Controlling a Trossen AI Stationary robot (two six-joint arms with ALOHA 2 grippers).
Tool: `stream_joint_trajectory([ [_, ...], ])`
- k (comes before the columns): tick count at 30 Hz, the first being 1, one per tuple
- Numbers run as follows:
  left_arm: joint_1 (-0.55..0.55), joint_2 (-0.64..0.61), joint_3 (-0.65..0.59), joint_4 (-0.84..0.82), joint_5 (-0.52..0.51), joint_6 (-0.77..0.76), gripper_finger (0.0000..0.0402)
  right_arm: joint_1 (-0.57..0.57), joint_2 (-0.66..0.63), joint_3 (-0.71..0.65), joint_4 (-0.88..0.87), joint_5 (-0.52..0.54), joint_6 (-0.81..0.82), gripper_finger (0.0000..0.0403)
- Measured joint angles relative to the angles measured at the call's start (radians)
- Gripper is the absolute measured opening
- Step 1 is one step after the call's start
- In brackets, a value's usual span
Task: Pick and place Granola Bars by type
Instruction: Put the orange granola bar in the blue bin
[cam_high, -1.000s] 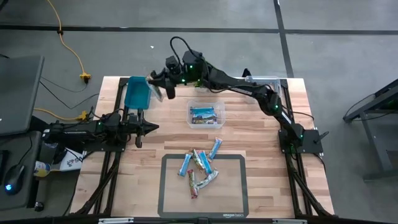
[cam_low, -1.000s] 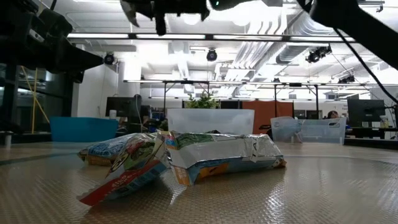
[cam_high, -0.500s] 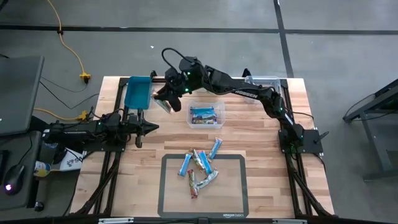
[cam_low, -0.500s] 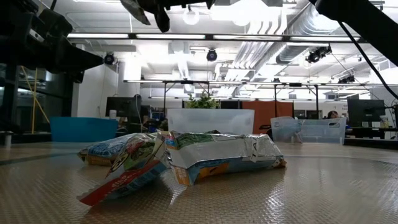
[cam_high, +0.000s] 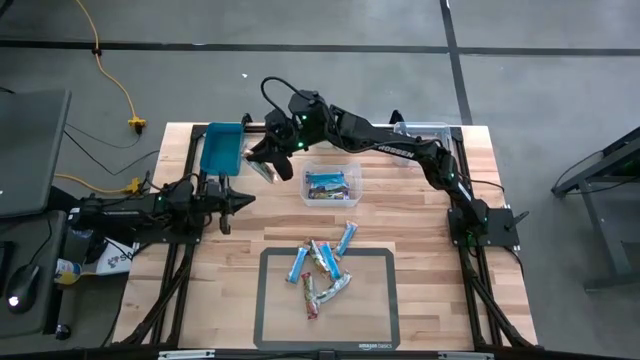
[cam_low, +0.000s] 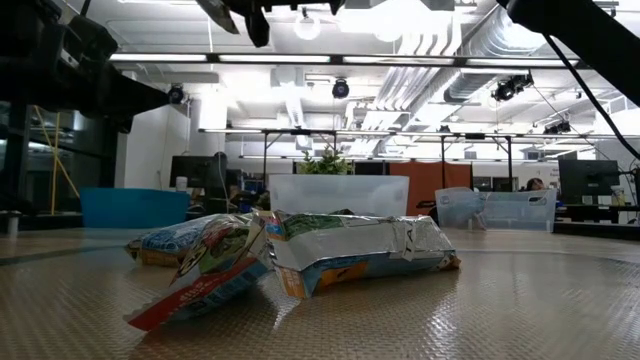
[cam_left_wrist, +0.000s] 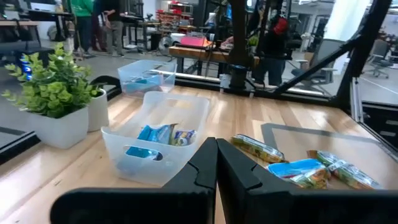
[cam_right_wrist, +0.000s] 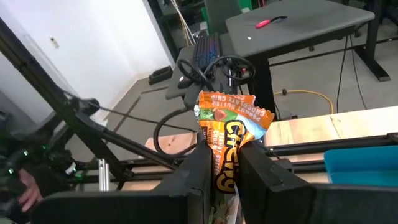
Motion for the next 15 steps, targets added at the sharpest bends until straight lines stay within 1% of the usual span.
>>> stream_joint_trajectory([
  [3, 0.0, 0.0, 0.0, 0.001, 0.016, 0.003, 0.0001, 0.0, 0.0, 0.0, 0.018, 0.003, 0.022, 0.0043],
  [5, 0.0, 0.0, 0.0, 0.01, 0.006, -0.011, 0.0001, 0.0, 0.0, 0.0, 0.025, 0.011, 0.014, 0.0043],
  [12, 0.0, 0.0, 0.0, 0.01, -0.029, -0.229, 0.0001, 0.0, 0.0, 0.0, 0.051, 0.059, 0.023, 0.0043],
  [15, 0.0, 0.0, 0.0, 0.017, -0.042, -0.268, 0.0001, 0.0, 0.0, 0.0, 0.049, 0.066, 0.023, 0.0043],
])
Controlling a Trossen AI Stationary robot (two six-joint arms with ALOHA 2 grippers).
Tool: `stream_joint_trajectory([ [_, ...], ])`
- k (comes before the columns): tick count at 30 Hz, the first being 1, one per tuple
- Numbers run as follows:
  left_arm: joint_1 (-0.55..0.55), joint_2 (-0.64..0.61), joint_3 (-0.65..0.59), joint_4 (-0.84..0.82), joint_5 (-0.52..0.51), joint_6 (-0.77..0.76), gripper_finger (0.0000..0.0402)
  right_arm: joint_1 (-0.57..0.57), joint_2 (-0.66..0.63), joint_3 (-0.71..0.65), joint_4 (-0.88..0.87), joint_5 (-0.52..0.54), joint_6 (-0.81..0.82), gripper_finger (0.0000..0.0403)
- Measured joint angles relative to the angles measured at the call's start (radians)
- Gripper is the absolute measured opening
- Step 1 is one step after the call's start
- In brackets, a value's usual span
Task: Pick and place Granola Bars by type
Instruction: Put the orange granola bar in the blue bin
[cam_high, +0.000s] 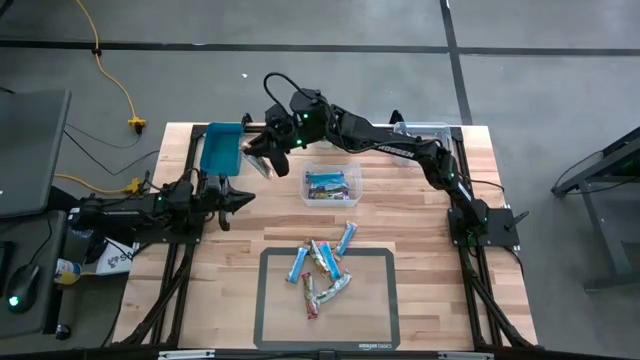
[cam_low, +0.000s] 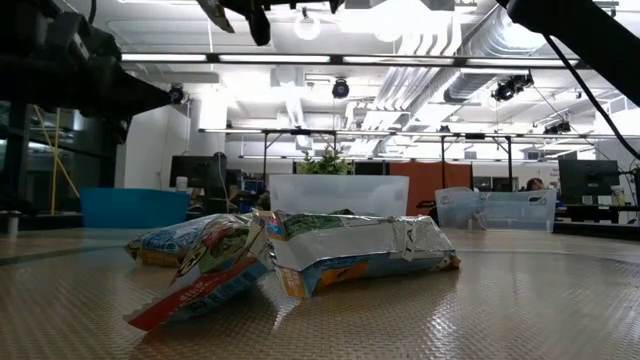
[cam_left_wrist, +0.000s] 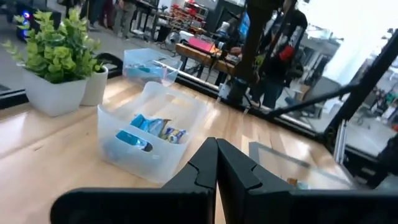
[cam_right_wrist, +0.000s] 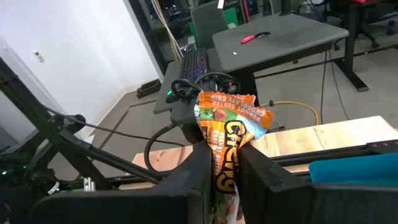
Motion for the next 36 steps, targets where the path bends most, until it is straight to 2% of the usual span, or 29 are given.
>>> stream_joint_trajectory([
  [10, 0.0, 0.0, 0.061, 0.046, -0.068, -0.01, 0.0015, -0.003, 0.0, 0.0, 0.001, 0.024, -0.011, 0.0043],
  [19, 0.0, 0.0, 0.136, 0.05, -0.05, -0.036, 0.0107, -0.003, 0.0, 0.0, 0.002, 0.057, -0.052, 0.0043],
  [25, 0.0, 0.0, 0.148, 0.131, -0.034, -0.105, 0.0156, -0.003, 0.0, 0.0, 0.006, 0.06, -0.053, 0.0043],
  [31, 0.0, 0.018, 0.149, 0.181, -0.031, -0.122, 0.0163, 0.002, 0.0, 0.0, 0.043, 0.052, -0.053, 0.0043],
  [36, 0.0, 0.095, 0.148, 0.332, -0.019, -0.123, 0.0163, 0.017, 0.0, 0.0, 0.07, 0.049, -0.053, 0.0043],
])
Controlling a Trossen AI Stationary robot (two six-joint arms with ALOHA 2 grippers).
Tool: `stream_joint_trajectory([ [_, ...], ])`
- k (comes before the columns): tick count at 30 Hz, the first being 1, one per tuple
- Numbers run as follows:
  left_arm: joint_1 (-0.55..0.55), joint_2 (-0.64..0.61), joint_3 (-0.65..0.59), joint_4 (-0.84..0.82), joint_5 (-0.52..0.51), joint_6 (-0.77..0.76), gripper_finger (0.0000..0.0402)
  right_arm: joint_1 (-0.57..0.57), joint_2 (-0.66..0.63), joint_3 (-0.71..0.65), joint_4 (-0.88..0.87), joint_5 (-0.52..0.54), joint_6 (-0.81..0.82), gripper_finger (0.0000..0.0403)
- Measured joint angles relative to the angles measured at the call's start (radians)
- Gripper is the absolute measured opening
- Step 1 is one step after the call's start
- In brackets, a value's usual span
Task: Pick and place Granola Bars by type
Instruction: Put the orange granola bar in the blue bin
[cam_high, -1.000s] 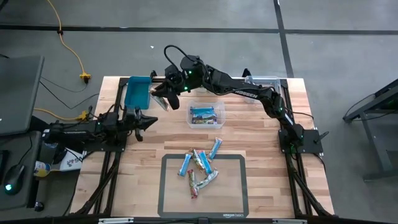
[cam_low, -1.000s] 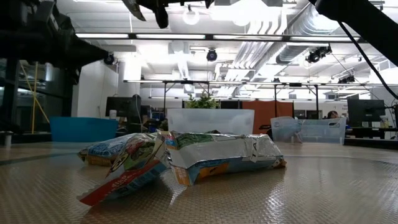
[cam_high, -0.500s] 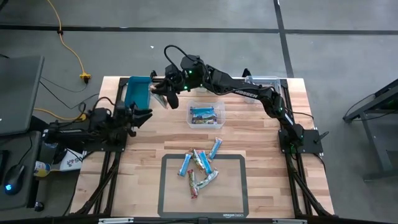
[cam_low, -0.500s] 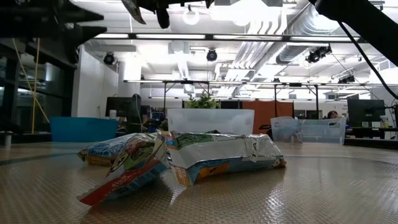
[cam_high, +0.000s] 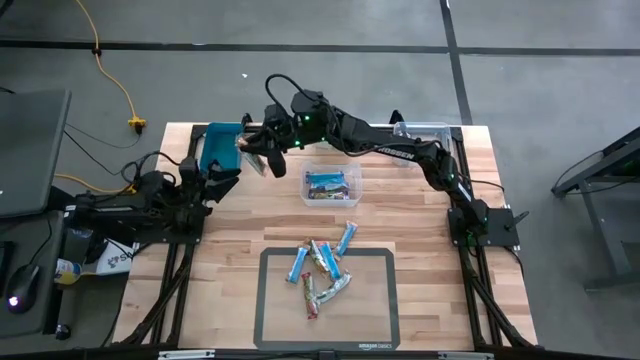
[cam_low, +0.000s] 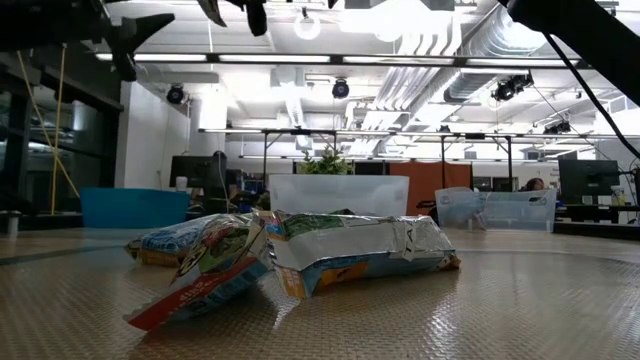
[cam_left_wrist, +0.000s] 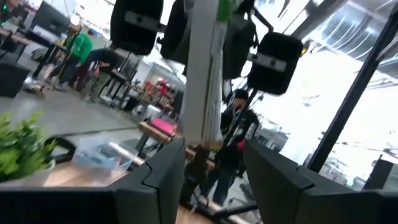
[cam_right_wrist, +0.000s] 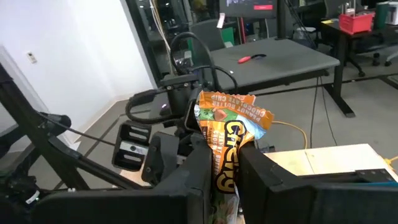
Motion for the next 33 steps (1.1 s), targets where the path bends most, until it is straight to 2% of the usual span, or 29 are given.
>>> stream_joint_trajectory([
  [7, 0.0, 0.158, 0.003, 0.159, -0.001, 0.001, 0.0163, 0.002, 0.0, 0.0, 0.005, -0.018, -0.002, 0.0043],
  [15, 0.0, 0.335, 0.147, 0.163, -0.001, 0.091, 0.0163, 0.002, 0.0, 0.0, 0.028, -0.057, 0.008, 0.0043],
  [22, 0.0, 0.471, 0.205, 0.166, -0.004, 0.107, 0.0163, 0.002, 0.0, 0.0, 0.032, -0.091, 0.017, 0.0043],
  [33, 0.0, 0.508, 0.245, 0.219, -0.031, 0.17, 0.0163, 0.002, 0.0, 0.0, 0.036, -0.116, 0.019, 0.0043],
])
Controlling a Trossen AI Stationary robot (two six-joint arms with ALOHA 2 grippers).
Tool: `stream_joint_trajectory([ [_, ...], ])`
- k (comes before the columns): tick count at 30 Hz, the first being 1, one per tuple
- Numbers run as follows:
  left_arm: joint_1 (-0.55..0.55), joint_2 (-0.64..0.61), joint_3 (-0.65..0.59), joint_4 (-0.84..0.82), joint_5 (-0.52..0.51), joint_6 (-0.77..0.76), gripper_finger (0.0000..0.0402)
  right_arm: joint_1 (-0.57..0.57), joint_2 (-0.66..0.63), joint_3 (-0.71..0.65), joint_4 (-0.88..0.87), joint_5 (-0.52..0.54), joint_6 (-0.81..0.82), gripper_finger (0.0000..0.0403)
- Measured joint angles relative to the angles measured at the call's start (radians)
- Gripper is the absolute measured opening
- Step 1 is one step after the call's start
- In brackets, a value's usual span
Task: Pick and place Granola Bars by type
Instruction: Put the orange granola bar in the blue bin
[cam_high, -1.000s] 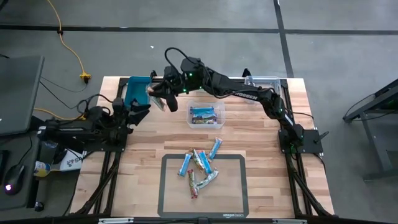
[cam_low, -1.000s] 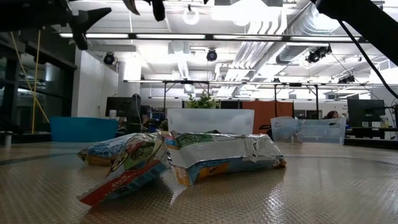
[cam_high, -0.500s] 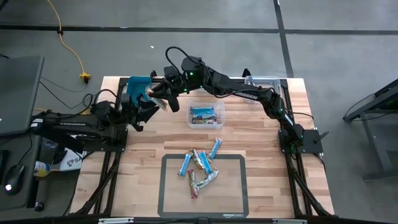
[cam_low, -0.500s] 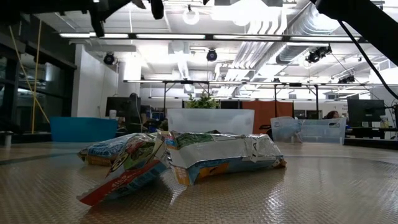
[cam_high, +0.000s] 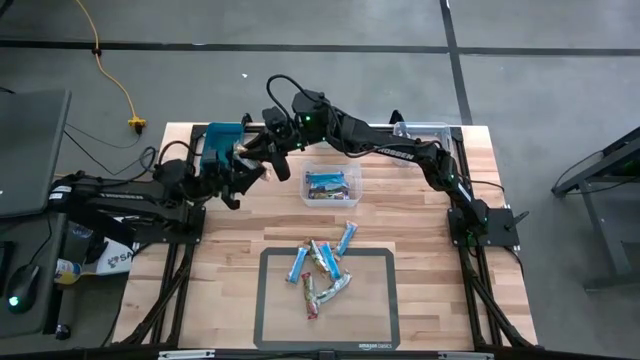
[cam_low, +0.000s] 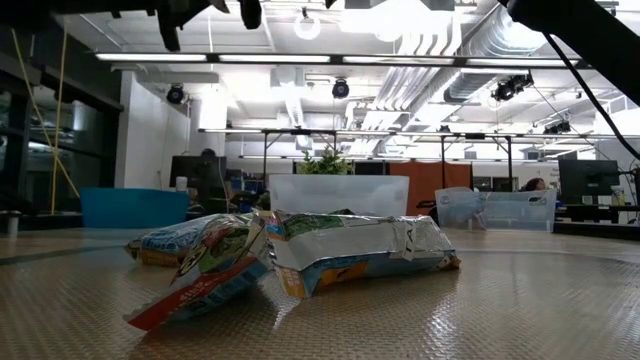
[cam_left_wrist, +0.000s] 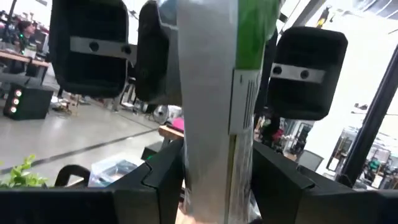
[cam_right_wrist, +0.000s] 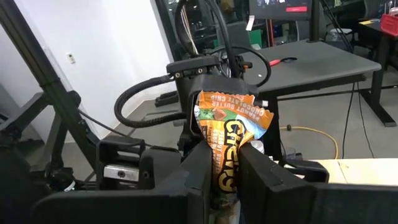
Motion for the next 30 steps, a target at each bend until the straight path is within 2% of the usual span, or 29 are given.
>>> stream_joint_trajectory([
  [9, 0.0, 0.001, 0.009, -0.028, -0.011, 0.0, 0.0156, 0.0, 0.0, 0.0, -0.003, -0.003, 0.0, 0.0043],
  [20, 0.0, 0.001, 0.009, -0.036, -0.012, 0.015, 0.0058, 0.0, 0.0, 0.0, -0.003, -0.006, -0.001, 0.0043],
  [30, 0.0, 0.0, 0.009, -0.053, -0.013, 0.016, 0.0052, 0.0, 0.0, 0.0, 0.003, -0.005, 0.005, 0.0043],
])
